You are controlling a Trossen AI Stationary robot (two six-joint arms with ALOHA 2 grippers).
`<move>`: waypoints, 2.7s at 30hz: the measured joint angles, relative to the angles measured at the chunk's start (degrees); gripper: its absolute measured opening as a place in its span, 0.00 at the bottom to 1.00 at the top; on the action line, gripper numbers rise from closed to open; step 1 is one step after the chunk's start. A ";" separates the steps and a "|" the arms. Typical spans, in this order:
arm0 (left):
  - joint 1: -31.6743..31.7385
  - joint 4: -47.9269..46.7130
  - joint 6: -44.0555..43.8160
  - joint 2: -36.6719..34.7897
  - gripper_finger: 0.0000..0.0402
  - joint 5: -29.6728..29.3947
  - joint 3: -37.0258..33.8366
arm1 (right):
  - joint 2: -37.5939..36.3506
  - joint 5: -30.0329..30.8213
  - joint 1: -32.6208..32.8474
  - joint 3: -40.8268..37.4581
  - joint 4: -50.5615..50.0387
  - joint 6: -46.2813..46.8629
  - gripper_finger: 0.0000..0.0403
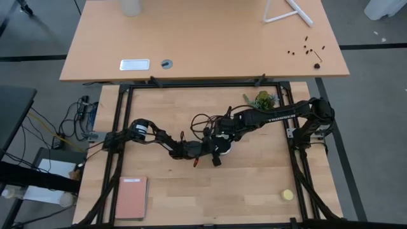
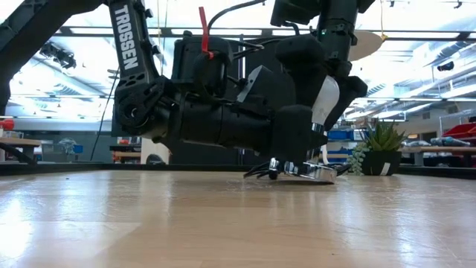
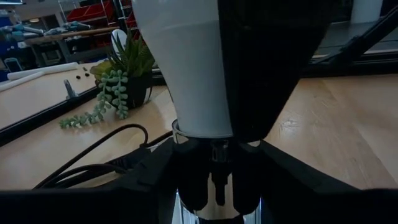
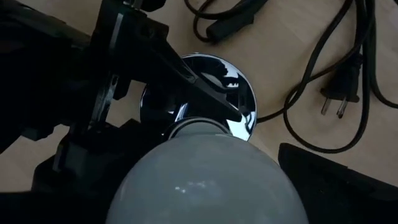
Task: Screw lightbulb
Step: Remove the lightbulb from the silver lamp
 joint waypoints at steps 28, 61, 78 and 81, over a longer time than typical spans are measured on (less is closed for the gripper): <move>0.00 0.00 -0.22 0.05 0.46 2.09 -0.04 | 0.00 -2.96 0.02 0.02 0.12 -18.05 0.65; -0.11 -0.26 -0.87 0.05 0.46 2.18 -0.11 | -0.02 -3.53 2.27 -0.02 1.28 -42.40 0.98; -0.15 -1.77 -0.48 -0.06 0.46 -0.27 0.02 | -0.02 2.25 3.90 0.00 3.77 -0.41 0.76; -0.15 -1.65 -0.81 -0.04 0.46 -0.41 0.00 | -0.02 3.83 4.81 0.00 3.88 2.31 0.72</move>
